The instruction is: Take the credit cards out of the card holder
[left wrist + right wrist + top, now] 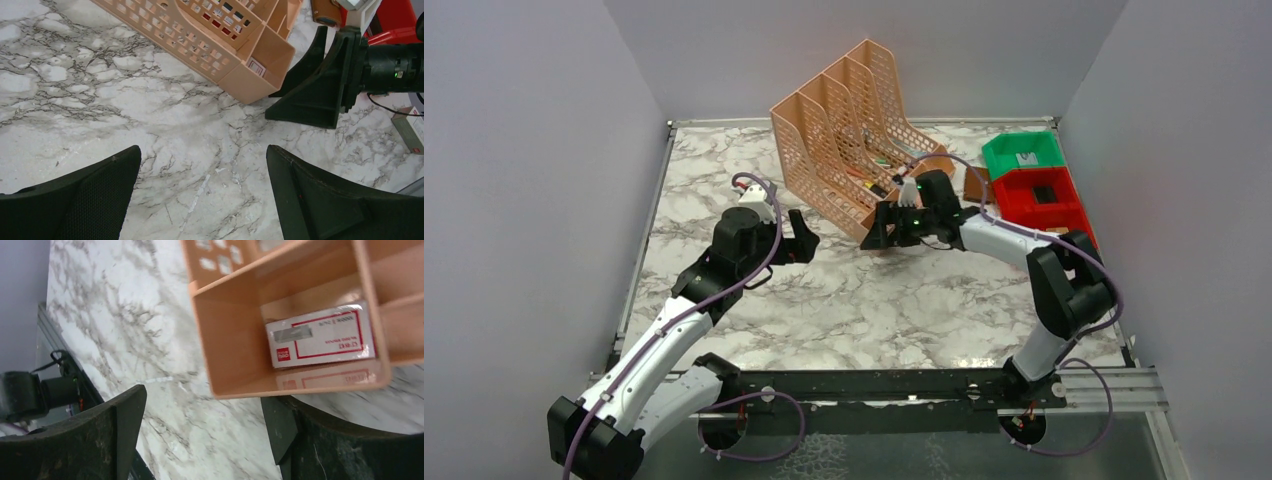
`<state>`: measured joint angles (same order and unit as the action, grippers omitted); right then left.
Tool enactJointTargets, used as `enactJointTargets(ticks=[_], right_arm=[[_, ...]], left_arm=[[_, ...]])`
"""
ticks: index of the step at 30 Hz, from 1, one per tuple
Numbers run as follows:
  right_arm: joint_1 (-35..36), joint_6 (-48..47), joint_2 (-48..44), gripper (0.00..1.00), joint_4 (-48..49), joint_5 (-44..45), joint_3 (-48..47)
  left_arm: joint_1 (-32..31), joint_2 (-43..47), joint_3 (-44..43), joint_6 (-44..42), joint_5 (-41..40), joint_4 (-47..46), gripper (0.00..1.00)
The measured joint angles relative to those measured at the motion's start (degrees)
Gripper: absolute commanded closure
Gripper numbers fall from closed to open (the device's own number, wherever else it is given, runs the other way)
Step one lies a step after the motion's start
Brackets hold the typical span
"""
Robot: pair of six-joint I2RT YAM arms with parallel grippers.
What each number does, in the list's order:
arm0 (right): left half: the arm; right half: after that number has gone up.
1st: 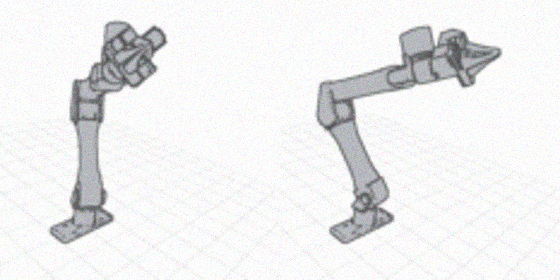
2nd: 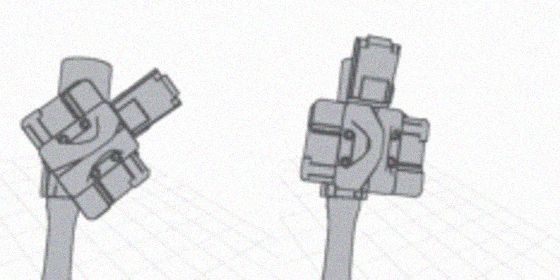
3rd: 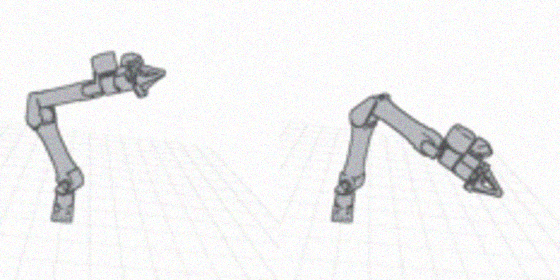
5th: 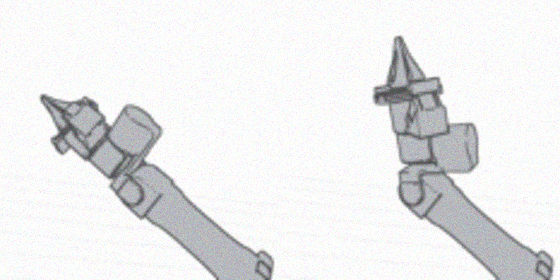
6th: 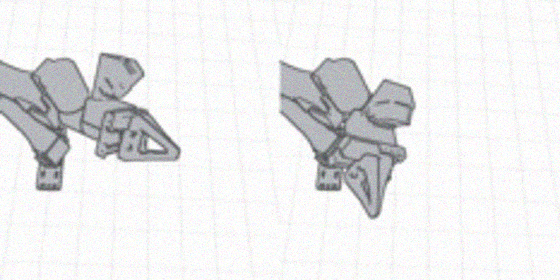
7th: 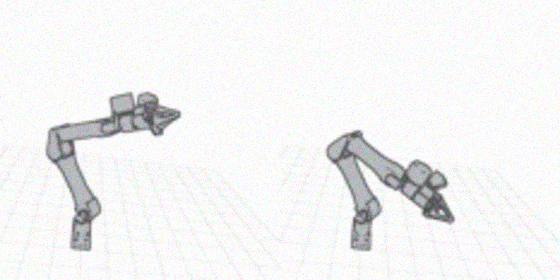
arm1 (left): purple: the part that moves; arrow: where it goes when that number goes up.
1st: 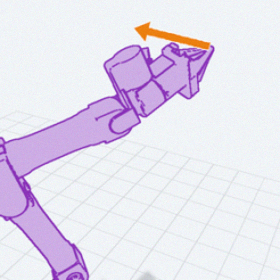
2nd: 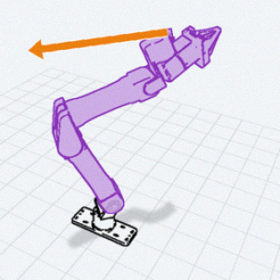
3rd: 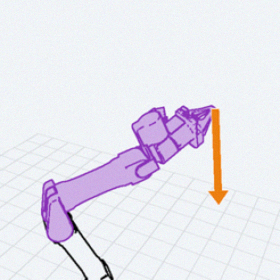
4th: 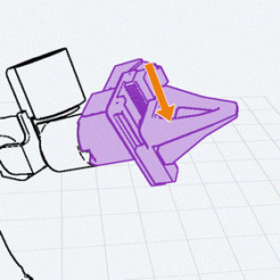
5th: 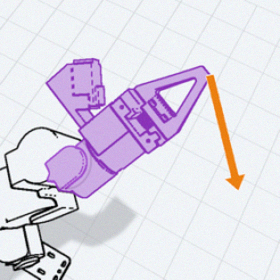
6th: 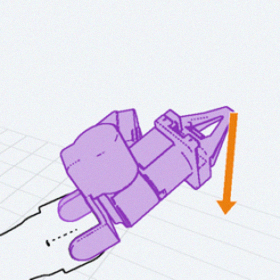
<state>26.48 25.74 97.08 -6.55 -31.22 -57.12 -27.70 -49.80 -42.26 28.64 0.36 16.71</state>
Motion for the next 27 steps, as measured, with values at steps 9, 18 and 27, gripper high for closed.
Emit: enactJointTargets(ticks=[9,18,27], right_arm=[[15.5,-7.1,7.7,0.14,-0.3,0.4,-15.3],[13.6,-11.5,-0.4,0.08,-0.5,18.3,-11.5],[-3.1,-12.1,-4.0,0.08,-2.7,26.8,-10.8]], left_arm=[[0.3,0.0,0.0,4.0,-5.6,0.8,0.01],[0.3,-0.5,0.3,5.7,-6.4,0.9,0.01],[-4.1,-15.6,1.3,7.0,13.6,-11.3,0.01]])
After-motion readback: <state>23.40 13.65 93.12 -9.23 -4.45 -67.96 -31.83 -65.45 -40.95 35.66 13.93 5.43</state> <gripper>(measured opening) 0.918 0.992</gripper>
